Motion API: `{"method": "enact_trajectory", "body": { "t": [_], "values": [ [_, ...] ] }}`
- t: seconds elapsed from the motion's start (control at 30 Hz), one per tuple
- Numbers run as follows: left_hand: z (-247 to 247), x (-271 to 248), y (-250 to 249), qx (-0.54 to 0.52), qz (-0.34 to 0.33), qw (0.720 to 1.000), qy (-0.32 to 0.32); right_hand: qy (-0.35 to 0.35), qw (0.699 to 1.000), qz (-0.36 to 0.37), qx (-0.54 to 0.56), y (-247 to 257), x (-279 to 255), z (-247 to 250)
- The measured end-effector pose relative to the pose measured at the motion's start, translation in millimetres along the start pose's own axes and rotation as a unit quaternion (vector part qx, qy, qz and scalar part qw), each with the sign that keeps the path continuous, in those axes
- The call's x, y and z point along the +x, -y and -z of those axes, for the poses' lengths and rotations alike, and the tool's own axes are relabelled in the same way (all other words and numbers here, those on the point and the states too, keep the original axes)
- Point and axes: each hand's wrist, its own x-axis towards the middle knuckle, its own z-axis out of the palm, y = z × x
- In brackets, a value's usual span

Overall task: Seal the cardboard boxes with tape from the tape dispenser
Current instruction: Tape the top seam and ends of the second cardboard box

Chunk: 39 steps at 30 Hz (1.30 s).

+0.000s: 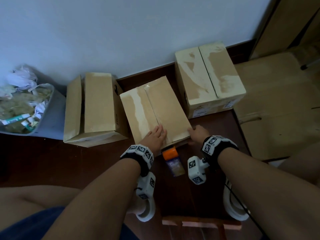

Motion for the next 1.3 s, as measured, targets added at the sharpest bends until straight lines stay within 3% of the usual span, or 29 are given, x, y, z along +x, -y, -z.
{"method": "enact_trajectory", "body": {
  "t": [0.13,0.2,0.27,0.33,0.4,0.47,0.63,1.0,1.3],
  "values": [
    [14,16,6,-0.003,-0.001,1.000,-0.022,0.002,0.998,0.006,0.067,-3,7,5],
    [15,18,9,-0.025,-0.009,0.999,-0.044,0.006,1.000,-0.009,0.012,-6,-4,13],
    [10,18,16,-0.056,-0.020,0.995,-0.086,0.030,0.993,-0.008,-0.113,-18,-18,9],
    [1,16,23,-0.073,-0.041,0.990,-0.117,0.120,0.988,-0.051,-0.080,-38,-5,-5],
    [-5,13,22,-0.054,-0.046,0.993,-0.093,0.216,0.972,-0.072,-0.053,-56,-6,-23],
    [-7,11,19,-0.032,-0.029,0.996,-0.073,0.248,0.965,-0.074,-0.040,-63,-2,-40],
    [-12,17,15,-0.057,-0.012,0.995,-0.079,0.153,0.988,-0.019,-0.003,-70,14,-64],
    [-23,18,16,-0.121,-0.017,0.986,-0.118,0.150,0.985,-0.006,-0.088,-72,-7,-56],
    [-26,19,18,-0.073,-0.019,0.990,-0.117,0.116,0.971,-0.019,-0.209,-45,-8,-46]
  ]
}}
